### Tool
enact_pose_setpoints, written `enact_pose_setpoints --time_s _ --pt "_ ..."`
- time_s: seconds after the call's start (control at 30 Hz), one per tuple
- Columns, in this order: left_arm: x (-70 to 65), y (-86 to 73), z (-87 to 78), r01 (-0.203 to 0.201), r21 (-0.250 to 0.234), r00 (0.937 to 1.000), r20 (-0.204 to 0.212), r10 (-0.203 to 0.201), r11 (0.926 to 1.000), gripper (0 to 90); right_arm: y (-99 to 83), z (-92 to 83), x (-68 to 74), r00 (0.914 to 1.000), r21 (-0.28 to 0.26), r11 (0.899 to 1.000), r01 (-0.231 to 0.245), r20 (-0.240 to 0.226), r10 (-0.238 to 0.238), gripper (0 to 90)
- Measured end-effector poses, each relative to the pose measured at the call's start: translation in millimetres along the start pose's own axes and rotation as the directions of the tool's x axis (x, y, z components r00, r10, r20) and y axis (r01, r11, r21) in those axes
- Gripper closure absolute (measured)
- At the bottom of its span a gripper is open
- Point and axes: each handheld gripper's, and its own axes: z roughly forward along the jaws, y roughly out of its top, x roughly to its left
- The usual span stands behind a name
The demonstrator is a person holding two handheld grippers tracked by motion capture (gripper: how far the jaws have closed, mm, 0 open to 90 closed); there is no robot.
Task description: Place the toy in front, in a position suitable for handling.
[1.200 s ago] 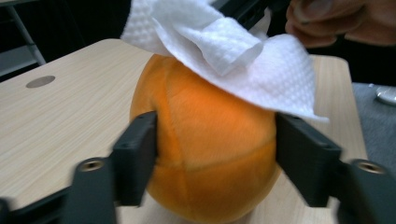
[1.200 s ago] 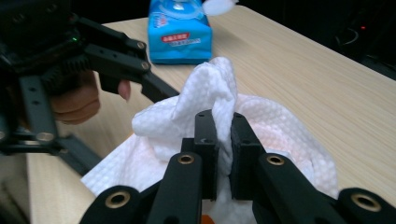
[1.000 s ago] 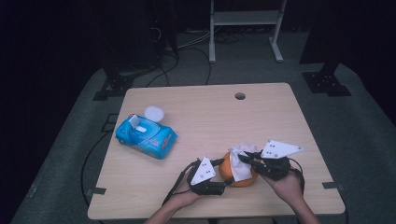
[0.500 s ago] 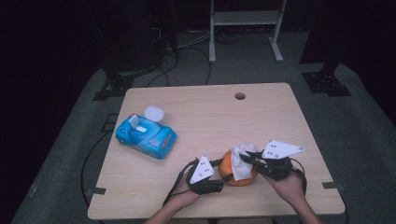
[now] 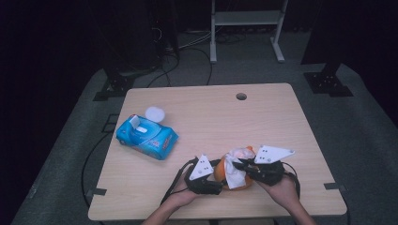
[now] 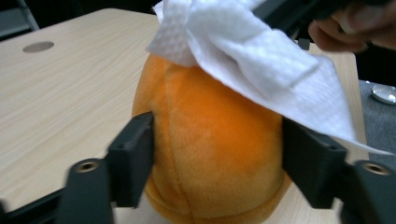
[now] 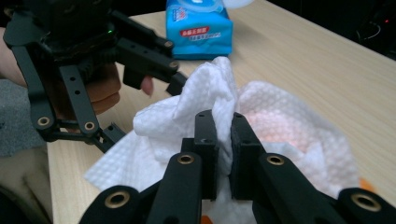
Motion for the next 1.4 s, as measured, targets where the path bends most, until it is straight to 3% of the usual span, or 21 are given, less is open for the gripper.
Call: enact_pose_setpoints --time_s 0.07,0.17,0.23,0.3,0.37,0.43,0.47,0.53,0.6,0.7,0.8,0.9,0.97,1.13,1.23,1.33,1.4 --pt "1.2 -0.5 -0.3 -0.022 0.001 0.9998 0.005 0.022 0.9998 37.2 -0.4 -6.2 -8.7 0.9997 -0.002 1.0 -0.019 0.018 0.019 83.2" --pt "5.9 -3.3 -1.8 -0.011 -0.005 0.9998 0.018 0.012 0.9999 37.4 -9.6 -16.5 -25.6 0.9955 -0.007 0.998 -0.067 0.067 0.068 83.2" --pt "7.3 -2.8 -1.7 -0.001 -0.003 0.9998 0.02 0.001 1.0 35.3 -16.9 -19.1 -34.1 0.9922 0.001 0.994 -0.112 0.055 0.112 83.1" --pt "11.2 0.0 -2.3 0.009 0.014 0.9999 0.013 -0.009 0.9999 27.3 -19.7 -17.8 -35.3 0.9888 -0.002 0.989 -0.147 0.023 0.147 83.1" --pt "18.5 2.6 -5.9 0.032 0.01 0.9994 -0.009 -0.032 0.9994 23.2 -17.9 -15.6 -31.5 0.9895 0.006 0.99 -0.144 0.017 0.144 83.1" --pt "25.1 4.1 -10.3 0.105 -0.015 0.9945 0.006 -0.105 0.9944 20.1 -16.2 -13.4 -26.7 0.9894 0.004 0.989 -0.145 0.002 0.145 83.1" --pt "25.9 4.6 -11.3 0.116 -0.017 0.9931 0.02 -0.116 0.9931 19.6 -15.2 -11.9 -23.6 0.9892 0.003 0.989 -0.146 -0.012 0.146 83.2" --pt "23.2 4.0 -10.8 0.076 0.008 0.9964 0.035 -0.077 0.997 19.5 -12.3 -8.3 -16.0 0.9922 0.015 0.993 -0.12 -0.034 0.12 83.2" --pt "22.2 0.7 -9.8 0.073 0.017 0.9956 0.059 -0.074 0.9972 20.7 -8.7 -6.4 -9.7 0.9951 0.037 0.995 -0.091 -0.036 0.093 83.2" --pt "17.7 1.2 -9.0 0.039 0.003 0.997 0.067 -0.039 0.9992 28.4 -2.1 -9.1 -2.9 0.9987 0.032 0.998 -0.051 -0.006 0.051 83.1" --pt "5.4 3.7 -4.1 -0.04 -0.014 0.9963 0.076 0.041 0.9991 32.5 6.4 -6.3 9.9 0.9988 -0.006 1.0 -0.004 -0.049 0.003 83.0" --pt "-1.6 4.3 -2.4 -0.103 -0.002 0.9931 0.056 0.103 0.9946 34.5 11.1 1.2 18.2 0.9978 0.026 0.998 0.055 -0.038 -0.054 83.0" --pt "0.5 2.6 -3.6 -0.097 -0.005 0.9936 0.058 0.097 0.9953 35.8 8.6 1.1 13.9 0.9984 0.028 0.999 0.037 -0.044 -0.036 83.1" --pt "6.0 -1.5 -5.5 -0.061 -0.011 0.9962 0.061 0.062 0.9981 35.7 0.5 -12.9 -5.1 0.9998 0.03 1.0 -0.003 0.02 0.002 83.0" --pt "6.5 -1.0 -3.8 -0.05 -0.016 0.9969 0.06 0.051 0.9986 35.1 -6.4 -18.2 -13.5 0.9988 0.023 0.999 -0.042 0.028 0.041 82.9" --pt "7.4 -0.8 -2.4 -0.036 -0.018 0.9978 0.055 0.037 0.9992 33.9 -4.7 -16.7 -8.8 0.9988 0.009 1.0 -0.015 0.047 0.015 82.9" --pt "7.9 -1.4 -2.6 -0.034 -0.018 0.9979 0.054 0.034 0.9993 34.0 -1.7 -12.7 -1.9 0.9999 -0.002 1.0 0.001 0.014 -0.001 82.4"
